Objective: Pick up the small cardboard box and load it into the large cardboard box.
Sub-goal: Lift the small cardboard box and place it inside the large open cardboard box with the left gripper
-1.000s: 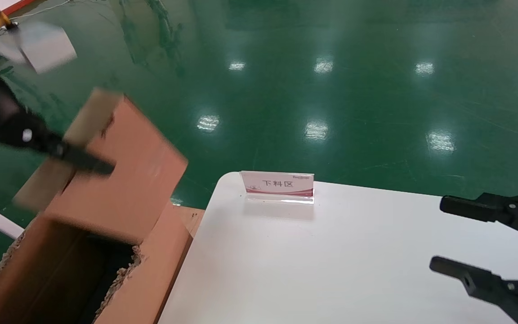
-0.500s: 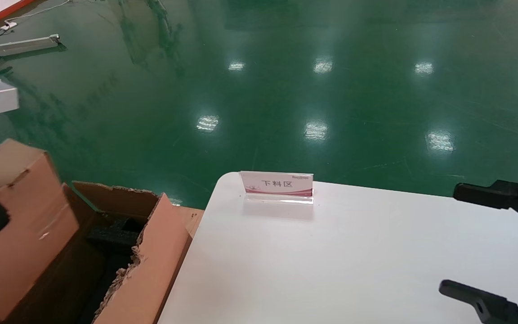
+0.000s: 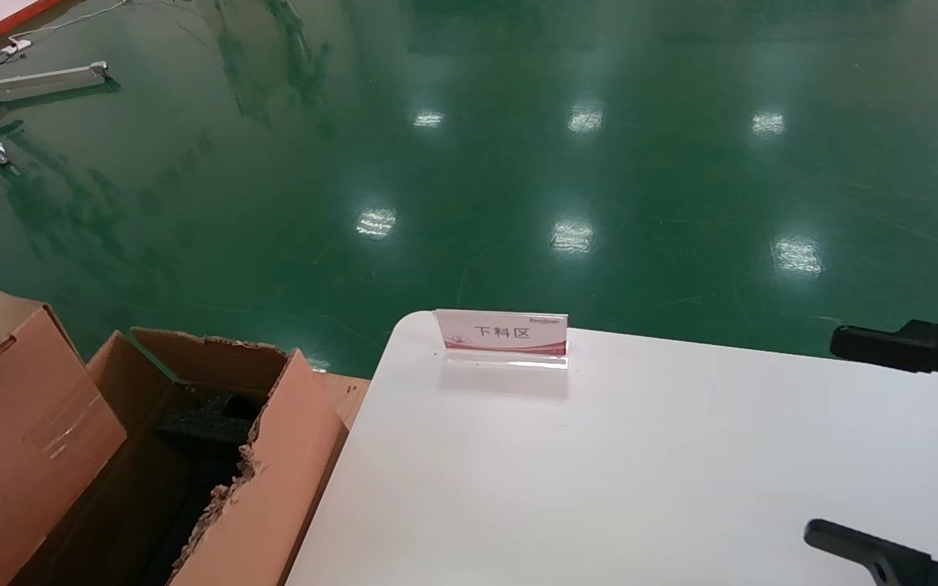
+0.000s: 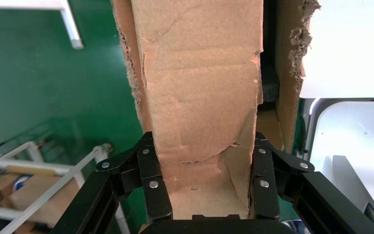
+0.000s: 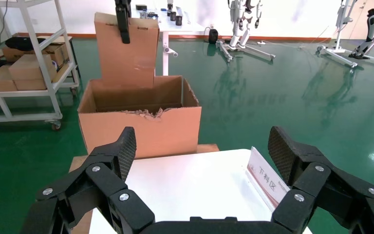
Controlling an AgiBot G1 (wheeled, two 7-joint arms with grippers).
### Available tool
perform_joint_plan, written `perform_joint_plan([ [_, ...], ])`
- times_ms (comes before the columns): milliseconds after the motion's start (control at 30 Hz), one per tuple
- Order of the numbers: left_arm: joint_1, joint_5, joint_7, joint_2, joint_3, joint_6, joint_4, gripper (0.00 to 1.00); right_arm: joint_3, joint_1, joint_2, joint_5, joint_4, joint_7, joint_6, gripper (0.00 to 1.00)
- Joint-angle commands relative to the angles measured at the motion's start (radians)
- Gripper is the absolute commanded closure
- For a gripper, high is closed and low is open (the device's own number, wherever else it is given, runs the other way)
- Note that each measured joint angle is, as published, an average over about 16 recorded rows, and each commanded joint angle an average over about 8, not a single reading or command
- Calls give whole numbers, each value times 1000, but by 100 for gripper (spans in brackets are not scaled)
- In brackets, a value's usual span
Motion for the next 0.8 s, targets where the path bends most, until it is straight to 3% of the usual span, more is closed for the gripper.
perform_joint_plan([
  [33,-1,20,32,-40,-3,0,13,100,0,0,0,0,0,0,0,0],
  [800,-2,179,264,-427,-63,-60,160,100,0,0,0,0,0,0,0,0],
])
